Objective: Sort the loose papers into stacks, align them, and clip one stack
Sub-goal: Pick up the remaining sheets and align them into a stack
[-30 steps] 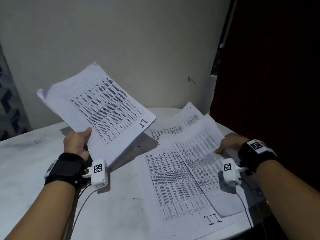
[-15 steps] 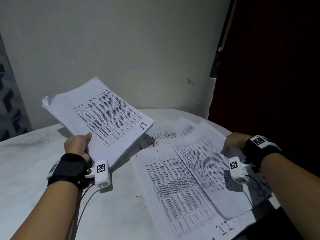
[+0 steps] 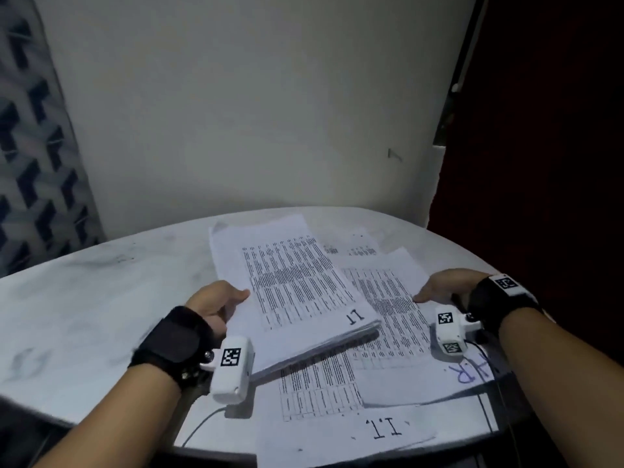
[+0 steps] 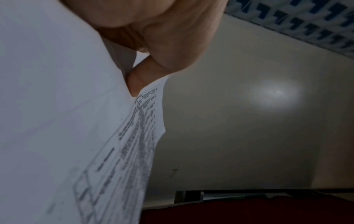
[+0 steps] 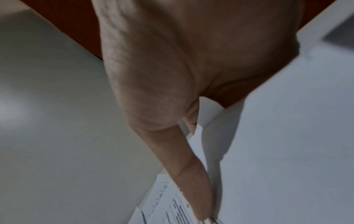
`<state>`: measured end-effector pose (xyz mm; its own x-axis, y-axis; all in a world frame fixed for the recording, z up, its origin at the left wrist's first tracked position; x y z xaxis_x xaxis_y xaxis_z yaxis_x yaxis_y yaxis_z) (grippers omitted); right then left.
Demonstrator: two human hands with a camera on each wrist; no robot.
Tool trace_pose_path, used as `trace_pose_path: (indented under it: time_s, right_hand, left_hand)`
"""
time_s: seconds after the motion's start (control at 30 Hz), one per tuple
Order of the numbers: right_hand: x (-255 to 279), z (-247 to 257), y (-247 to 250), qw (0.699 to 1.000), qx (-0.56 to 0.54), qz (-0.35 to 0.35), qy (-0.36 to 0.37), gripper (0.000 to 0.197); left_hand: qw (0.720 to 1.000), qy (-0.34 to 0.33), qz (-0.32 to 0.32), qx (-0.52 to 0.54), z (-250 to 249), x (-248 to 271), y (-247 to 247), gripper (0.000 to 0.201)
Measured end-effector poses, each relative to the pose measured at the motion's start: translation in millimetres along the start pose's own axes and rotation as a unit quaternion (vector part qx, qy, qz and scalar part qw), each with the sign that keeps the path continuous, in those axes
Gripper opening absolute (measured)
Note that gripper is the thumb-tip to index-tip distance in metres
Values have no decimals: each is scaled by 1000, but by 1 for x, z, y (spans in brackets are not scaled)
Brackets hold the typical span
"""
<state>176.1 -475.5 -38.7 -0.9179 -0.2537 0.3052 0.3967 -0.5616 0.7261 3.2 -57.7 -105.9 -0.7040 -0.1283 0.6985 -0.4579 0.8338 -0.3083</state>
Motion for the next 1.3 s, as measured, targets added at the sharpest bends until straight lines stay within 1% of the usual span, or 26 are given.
trace_pose_path:
  time_s: [0.07,0.1,0.13,0.17,0.2,0.27,0.3,0.33,0.37,0.4,0.47,0.5,0.57,0.63,0.7,0.73,0.77,0.8,0.83,0.93,1.03,1.07,1.1,1.17,1.23,1.3]
  right_hand:
    - [-12,-10,-5,997,-67,27,2,99]
    - [-9,-6,-8,995,-92,37,6,106]
    - [-10,-5,-12,992,-114,47,7,105]
    - [-11,-5,-15,990,-131,54,6,100]
    - [-6,0,-20,989,-135,64,8,92]
    - [2,11,-28,990,-125,63,21,62]
    - [8,17,-31,989,-128,69,35,41]
    - [7,21,-35,987,-138,66,43,26]
    - [7,24,-39,988,-128,68,51,22]
    - [8,29,-43,990,-112,71,53,27]
    - [6,37,-52,986,-132,80,68,47]
    - [7,41,-57,981,-150,94,84,43]
    - [7,45,-65,975,-165,100,106,35]
    - [5,45,-70,977,-170,82,99,27]
    - [6,45,-65,985,-137,29,102,13]
    - [2,42,-58,987,-117,12,110,24]
    - [-1,37,-47,990,-87,2,112,30]
    - [1,35,-34,990,-66,-30,123,27]
    - [2,32,-21,985,-70,-71,139,20]
    - [19,36,18,949,-189,-194,163,36]
    - [47,55,52,890,-272,-305,204,34]
    - [54,62,65,877,-289,-315,220,28]
    - [59,66,76,868,-303,-312,239,27]
    - [66,76,90,871,-333,-251,259,37]
    - [74,85,88,862,-393,-179,267,17]
    - [75,95,73,871,-410,-97,253,67]
  left_hand:
    - [1000,-4,-9,-2,1,-5,-10,49]
    - [1000,0,-8,-4,1,-3,-17,51]
    - [1000,0,-8,-6,2,1,-25,51]
    - [1000,-5,-8,-2,2,-6,-26,51]
    - [1000,-11,-6,13,1,-23,-22,59]
    - [999,-31,4,-9,-1,-54,-16,97]
    - [999,-35,11,1,-3,-86,-8,112]
    - [999,-30,20,15,-4,-106,-5,118]
    - [999,-24,22,10,-4,-100,-10,117]
    - [999,-24,22,16,-1,-86,-16,108]
    - [999,-21,4,29,2,-66,-24,64]
    - [999,-23,-6,34,3,-59,-27,51]
    - [999,-24,-18,43,7,-31,-39,52]
    - [998,-33,-13,48,10,-15,-45,37]
    - [996,-54,6,66,6,-7,-41,16]
    - [994,-75,7,82,-1,-9,-31,22]
    - [991,-90,-5,101,-8,-15,-21,41]
    - [990,-108,-34,88,-15,-13,-13,60]
    - [988,-119,-50,84,-23,-16,-4,67]
    - [978,-158,-129,33,-40,5,7,29]
    - [962,-175,-199,-64,-52,8,20,12]
    - [958,-177,-213,-80,-55,9,25,9]
    - [959,-161,-216,-91,-57,7,31,8]
    - [960,-112,-218,-137,-58,3,38,10]
    - [952,-87,-215,-202,-52,6,35,18]
    - [943,-88,-220,-232,-46,9,28,29]
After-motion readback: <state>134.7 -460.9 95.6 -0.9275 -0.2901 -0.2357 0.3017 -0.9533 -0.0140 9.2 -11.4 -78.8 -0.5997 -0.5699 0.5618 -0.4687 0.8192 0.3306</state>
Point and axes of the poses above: each hand's wrist, its own x-axis away from the middle knuckle, its own y-axis out of the back of the hand, z = x × y, the point moved 1 cm from there along -x, towards the middle knuckle, and after that the axes turned 14 degrees about y, right-handed, at the moved point
